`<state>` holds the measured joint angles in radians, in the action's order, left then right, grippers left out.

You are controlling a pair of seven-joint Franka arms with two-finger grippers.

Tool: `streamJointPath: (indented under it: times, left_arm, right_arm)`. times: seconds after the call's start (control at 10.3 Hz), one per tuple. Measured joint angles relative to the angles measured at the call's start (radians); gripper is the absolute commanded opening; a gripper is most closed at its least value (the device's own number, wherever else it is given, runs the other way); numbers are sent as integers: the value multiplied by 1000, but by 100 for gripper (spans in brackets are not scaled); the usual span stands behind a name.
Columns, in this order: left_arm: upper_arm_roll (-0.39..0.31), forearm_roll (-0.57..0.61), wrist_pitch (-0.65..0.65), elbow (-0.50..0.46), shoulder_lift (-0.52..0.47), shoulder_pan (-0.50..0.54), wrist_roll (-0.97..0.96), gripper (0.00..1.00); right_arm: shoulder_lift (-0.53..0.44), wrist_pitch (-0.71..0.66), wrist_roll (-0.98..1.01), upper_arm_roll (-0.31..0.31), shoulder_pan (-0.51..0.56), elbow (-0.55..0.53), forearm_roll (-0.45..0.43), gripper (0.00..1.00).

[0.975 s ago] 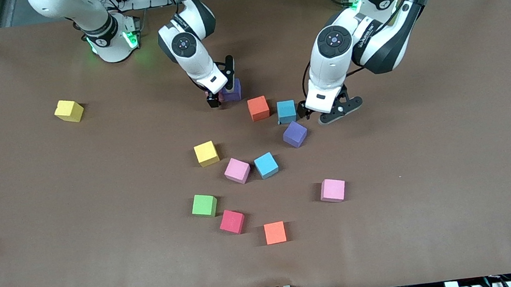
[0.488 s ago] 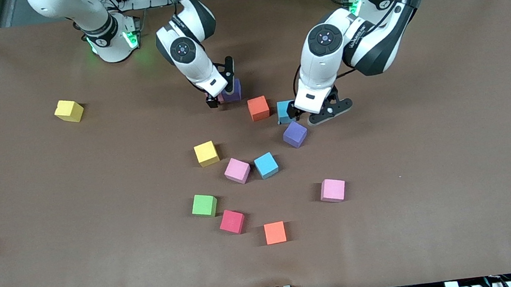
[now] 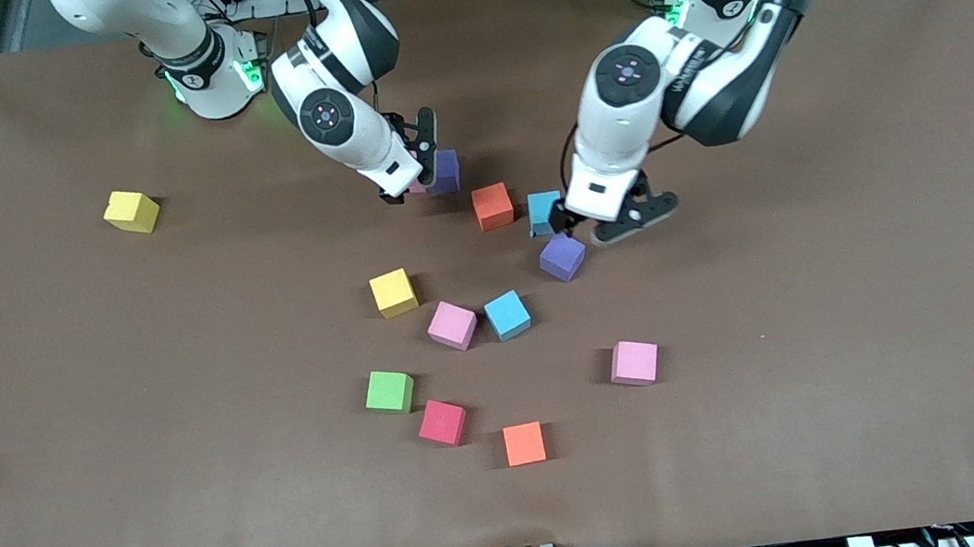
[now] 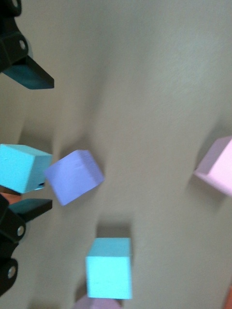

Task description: Form number 2 with 11 blocks

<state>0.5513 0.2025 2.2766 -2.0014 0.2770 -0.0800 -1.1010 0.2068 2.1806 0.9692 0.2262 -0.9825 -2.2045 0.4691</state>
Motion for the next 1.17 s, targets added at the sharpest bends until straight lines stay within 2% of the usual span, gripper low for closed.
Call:
streamJointPath:
  times: [0.2,0.39,0.59,0.78,0.98,1.07,1.17]
  left_arm:
    - [-4,0,0,20,1,74,28,100]
    - [-4,0,-1,34,1,105,45,100]
    - [6,0,-2,34,2,91,45,100]
    - [18,0,-7,33,7,37,37,100]
    - [21,0,-14,32,27,-59,-2,100]
    - [20,0,-13,42,55,-119,-36,100]
    - [19,12,-13,67,100,-178,-81,100]
  right_arm:
    - [0,-77,5,87,3,64,0,100]
    - [0,-88,10,181,11,103,-21,100]
    - [1,-90,10,255,32,155,-101,100]
    - [1,-70,13,300,60,199,-151,100]
    - [5,51,23,313,79,206,-196,100]
    - [10,110,23,317,80,206,-203,95]
    - [16,157,6,318,81,206,-203,97]
